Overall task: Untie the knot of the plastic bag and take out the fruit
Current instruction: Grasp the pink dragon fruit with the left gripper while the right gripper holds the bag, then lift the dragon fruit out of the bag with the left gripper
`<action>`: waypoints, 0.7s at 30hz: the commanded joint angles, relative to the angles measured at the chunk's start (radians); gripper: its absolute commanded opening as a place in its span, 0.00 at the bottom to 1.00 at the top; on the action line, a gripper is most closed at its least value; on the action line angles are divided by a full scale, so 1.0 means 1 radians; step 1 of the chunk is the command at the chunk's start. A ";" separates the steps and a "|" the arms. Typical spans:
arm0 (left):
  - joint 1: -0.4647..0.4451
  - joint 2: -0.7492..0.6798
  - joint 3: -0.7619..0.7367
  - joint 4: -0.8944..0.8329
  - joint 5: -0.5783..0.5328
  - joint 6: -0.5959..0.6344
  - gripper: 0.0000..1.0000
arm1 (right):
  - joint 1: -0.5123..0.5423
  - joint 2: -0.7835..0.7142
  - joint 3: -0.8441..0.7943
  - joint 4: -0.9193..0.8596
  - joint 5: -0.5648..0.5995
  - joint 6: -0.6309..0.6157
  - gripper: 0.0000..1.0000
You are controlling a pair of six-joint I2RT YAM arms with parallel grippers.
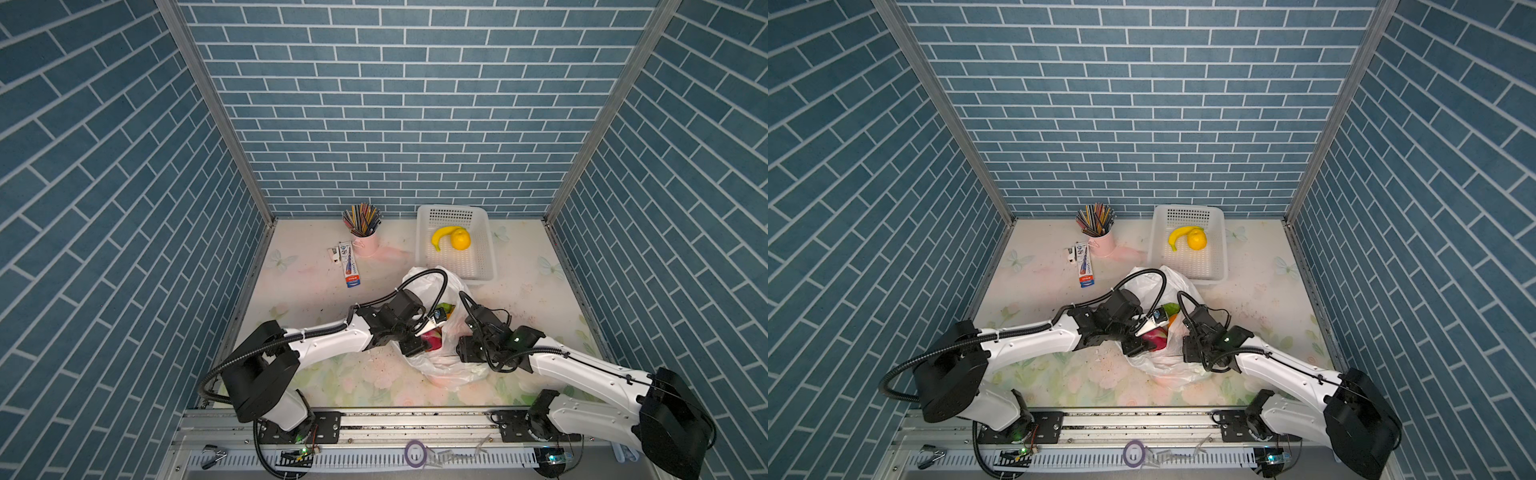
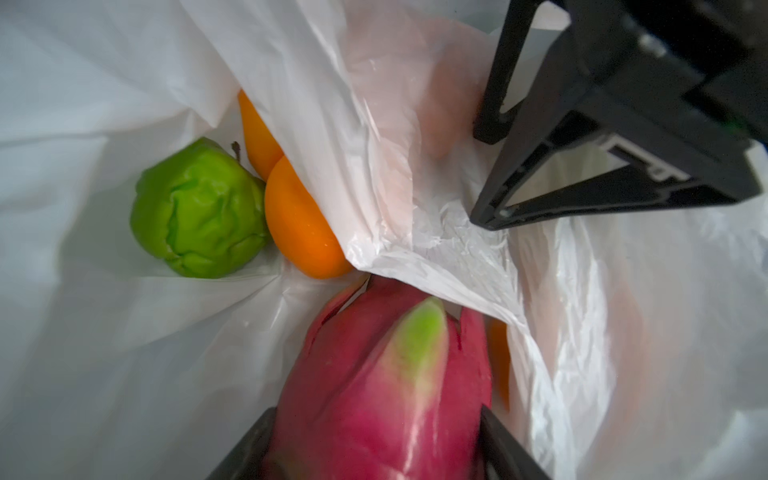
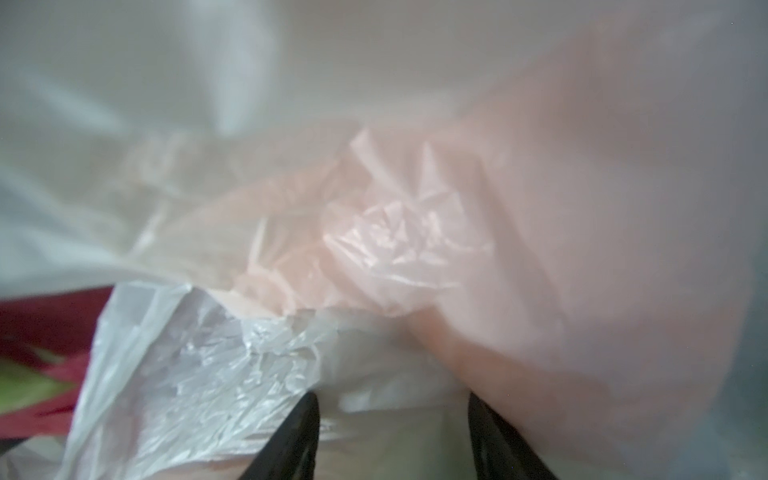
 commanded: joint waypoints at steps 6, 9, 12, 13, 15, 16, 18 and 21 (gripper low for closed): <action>-0.003 -0.129 -0.053 0.110 -0.053 0.029 0.48 | 0.003 -0.004 -0.015 -0.024 0.016 0.042 0.61; -0.003 -0.163 -0.072 0.147 -0.047 0.031 0.48 | 0.004 -0.012 -0.003 -0.022 0.016 0.039 0.62; -0.003 -0.198 -0.093 0.188 -0.061 0.023 0.48 | 0.005 -0.023 0.005 -0.017 0.016 0.036 0.64; -0.002 -0.207 -0.099 0.200 -0.064 0.019 0.48 | 0.005 -0.026 0.006 -0.019 0.017 0.036 0.64; 0.000 -0.231 -0.111 0.230 -0.058 0.006 0.48 | 0.005 -0.033 0.010 -0.021 0.019 0.036 0.65; 0.003 -0.238 -0.119 0.249 -0.048 -0.003 0.48 | 0.005 -0.036 0.012 -0.022 0.018 0.036 0.65; 0.009 -0.258 -0.140 0.293 -0.015 -0.023 0.48 | 0.004 -0.046 0.019 -0.015 0.014 0.028 0.66; 0.017 -0.276 -0.161 0.348 0.024 -0.049 0.48 | 0.004 -0.066 0.038 -0.014 0.039 0.020 0.68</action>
